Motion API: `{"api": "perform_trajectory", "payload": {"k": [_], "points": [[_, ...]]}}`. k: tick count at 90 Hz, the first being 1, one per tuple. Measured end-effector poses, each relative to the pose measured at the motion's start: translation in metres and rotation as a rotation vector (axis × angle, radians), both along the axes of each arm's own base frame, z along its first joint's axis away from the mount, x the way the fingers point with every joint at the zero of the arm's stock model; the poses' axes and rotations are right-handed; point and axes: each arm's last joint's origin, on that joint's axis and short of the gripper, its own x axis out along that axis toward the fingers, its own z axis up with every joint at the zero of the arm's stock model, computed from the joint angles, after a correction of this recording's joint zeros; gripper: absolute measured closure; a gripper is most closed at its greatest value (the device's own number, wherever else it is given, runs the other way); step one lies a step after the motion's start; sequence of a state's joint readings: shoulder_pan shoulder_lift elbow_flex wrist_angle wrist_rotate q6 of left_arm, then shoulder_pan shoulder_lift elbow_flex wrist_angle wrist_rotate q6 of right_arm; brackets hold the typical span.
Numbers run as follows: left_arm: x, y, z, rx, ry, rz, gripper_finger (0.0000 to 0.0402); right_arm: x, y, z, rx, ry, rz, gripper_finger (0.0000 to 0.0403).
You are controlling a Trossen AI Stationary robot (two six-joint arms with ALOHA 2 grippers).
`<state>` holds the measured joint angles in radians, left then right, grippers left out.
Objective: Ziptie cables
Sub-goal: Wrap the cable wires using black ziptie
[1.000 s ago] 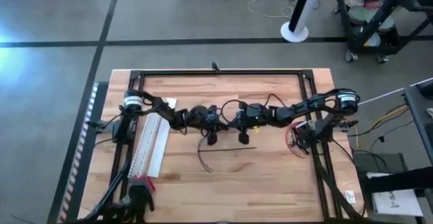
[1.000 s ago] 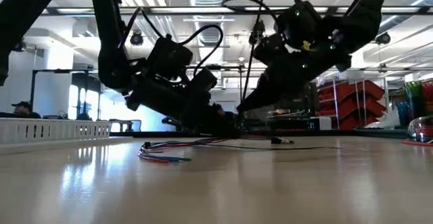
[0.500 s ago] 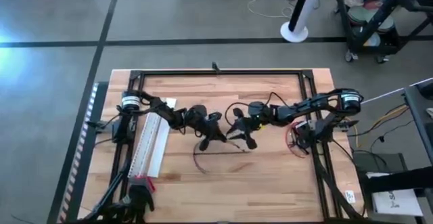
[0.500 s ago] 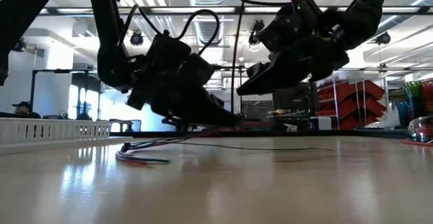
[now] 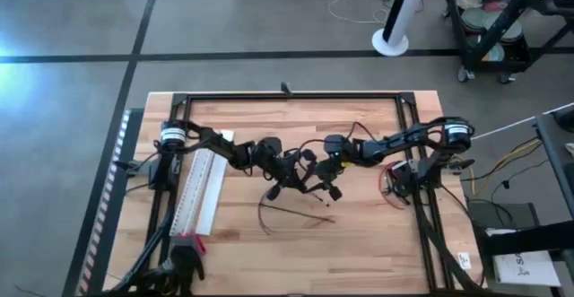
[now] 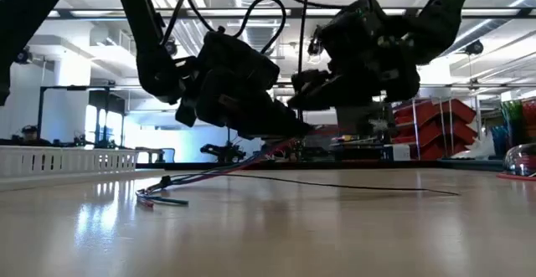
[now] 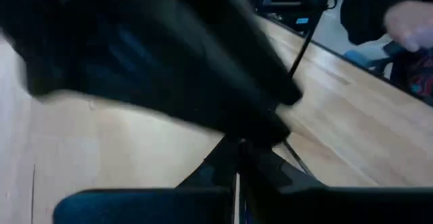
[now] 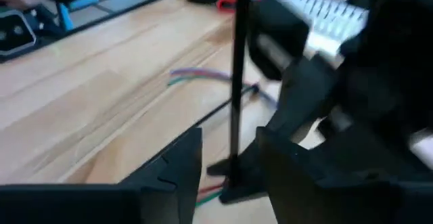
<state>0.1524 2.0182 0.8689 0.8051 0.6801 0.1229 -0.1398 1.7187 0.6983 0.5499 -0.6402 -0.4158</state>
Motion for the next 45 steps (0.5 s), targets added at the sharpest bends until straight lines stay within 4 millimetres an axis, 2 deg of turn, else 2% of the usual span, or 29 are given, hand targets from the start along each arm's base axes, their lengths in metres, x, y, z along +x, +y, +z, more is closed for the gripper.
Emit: {"api": "perform_trajectory", "payload": {"k": [45], "points": [[0.0009,-0.0002,0.0006,0.001,0.006,0.004,0.0401,0.0022,-0.0008,0.0035,0.011,-0.016,0.006,0.0375]]}}
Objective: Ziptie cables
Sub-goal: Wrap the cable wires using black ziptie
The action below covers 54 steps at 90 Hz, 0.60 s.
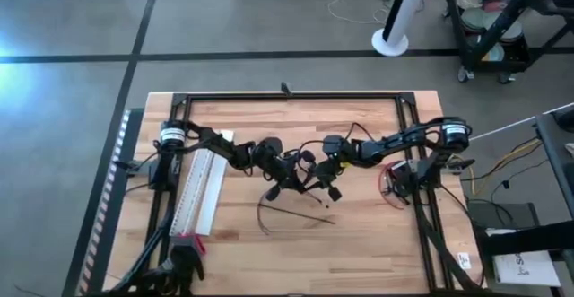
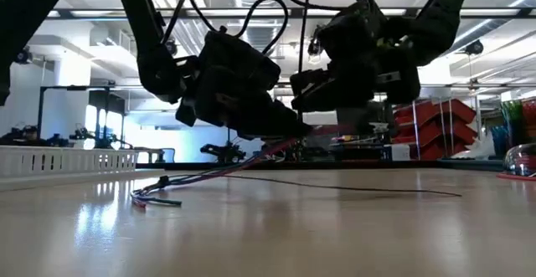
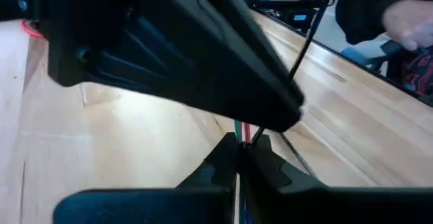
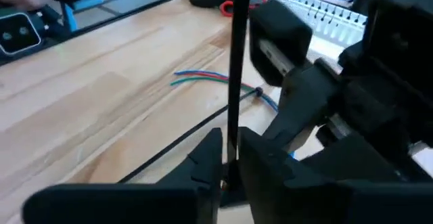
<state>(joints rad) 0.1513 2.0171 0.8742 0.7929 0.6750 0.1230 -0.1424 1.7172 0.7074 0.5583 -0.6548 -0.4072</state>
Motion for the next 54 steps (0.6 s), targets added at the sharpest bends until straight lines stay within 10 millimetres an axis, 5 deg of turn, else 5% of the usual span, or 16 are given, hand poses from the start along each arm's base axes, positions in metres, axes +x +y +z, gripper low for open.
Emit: {"api": "perform_trajectory", "payload": {"k": [54], "points": [[0.0,0.0,-0.004,0.006,0.0,0.003,0.0401,0.0,0.0,0.01,-0.002,-0.019,-0.008,0.0402]]}}
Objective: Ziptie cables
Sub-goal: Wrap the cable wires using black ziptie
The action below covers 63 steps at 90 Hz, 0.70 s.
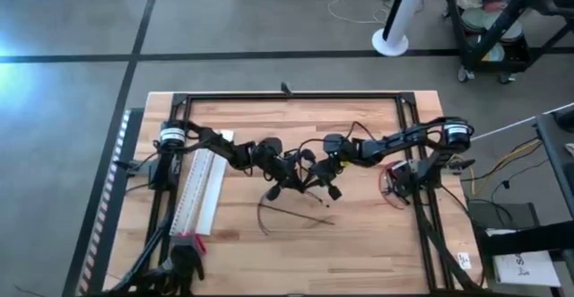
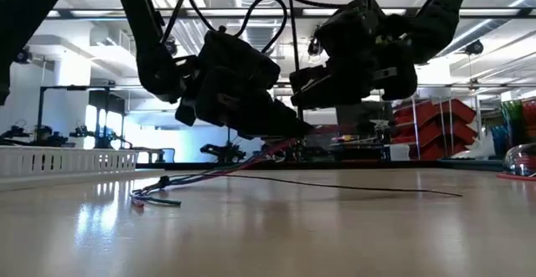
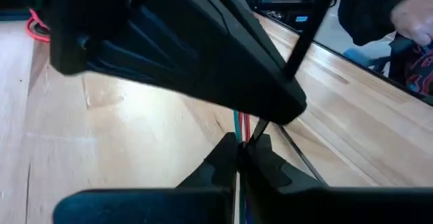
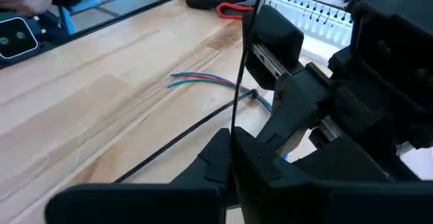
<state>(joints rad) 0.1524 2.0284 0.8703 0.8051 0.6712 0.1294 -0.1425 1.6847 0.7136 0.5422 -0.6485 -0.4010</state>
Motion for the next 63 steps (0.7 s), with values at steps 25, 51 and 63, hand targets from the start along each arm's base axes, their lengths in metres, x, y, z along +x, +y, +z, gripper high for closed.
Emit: {"api": "perform_trajectory", "payload": {"k": [25,51,63], "points": [[-0.001,0.002,-0.004,-0.002,0.021,0.01,0.0401,-0.001,0.0,0.005,-0.005,-0.006,0.006,0.0402],[-0.001,0.003,-0.005,0.012,0.02,0.007,0.0401,0.001,0.0,-0.008,0.006,0.036,0.017,0.0351],[-0.001,0.003,-0.005,0.008,0.03,-0.001,0.0402,0.001,0.0,-0.014,-0.022,0.035,0.039,0.0301]]}}
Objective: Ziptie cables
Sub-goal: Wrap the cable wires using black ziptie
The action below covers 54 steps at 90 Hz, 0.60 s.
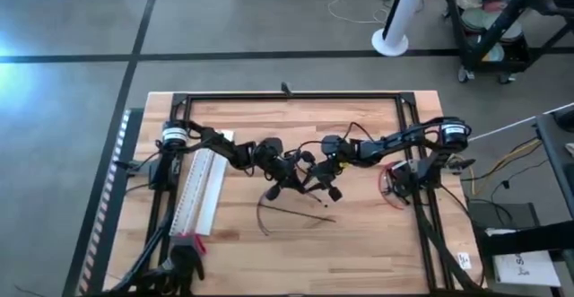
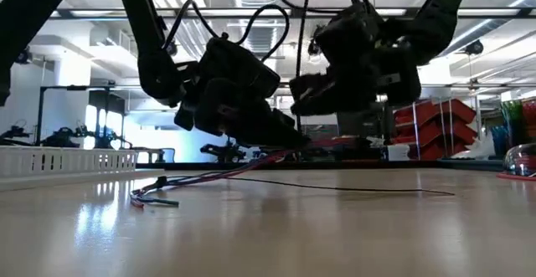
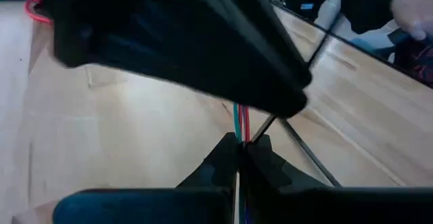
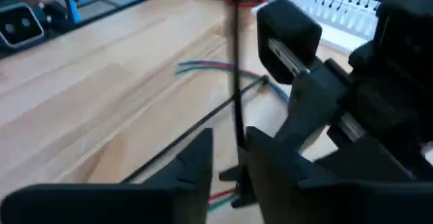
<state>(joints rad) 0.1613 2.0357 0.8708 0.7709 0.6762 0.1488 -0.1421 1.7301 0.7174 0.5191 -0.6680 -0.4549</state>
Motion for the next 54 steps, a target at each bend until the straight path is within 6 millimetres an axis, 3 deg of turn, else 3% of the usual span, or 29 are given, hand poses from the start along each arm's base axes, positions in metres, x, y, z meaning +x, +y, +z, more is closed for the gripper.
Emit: {"api": "perform_trajectory", "payload": {"k": [10,20,54], "points": [[-0.0002,0.0,-0.0003,-0.001,0.004,-0.002,0.0402,-0.0008,0.0002,-0.0027,-0.034,-0.011,0.032,0.028],[-0.0001,0.0,-0.0002,-0.001,0.003,-0.001,0.0402,0.0,-0.0003,-0.0029,-0.048,-0.03,0.037,0.0286],[0.0002,-0.0002,-0.0001,-0.004,0.006,0.007,0.0402,0.0017,-0.0012,-0.0057,-0.056,-0.044,0.024,0.0396]]}}
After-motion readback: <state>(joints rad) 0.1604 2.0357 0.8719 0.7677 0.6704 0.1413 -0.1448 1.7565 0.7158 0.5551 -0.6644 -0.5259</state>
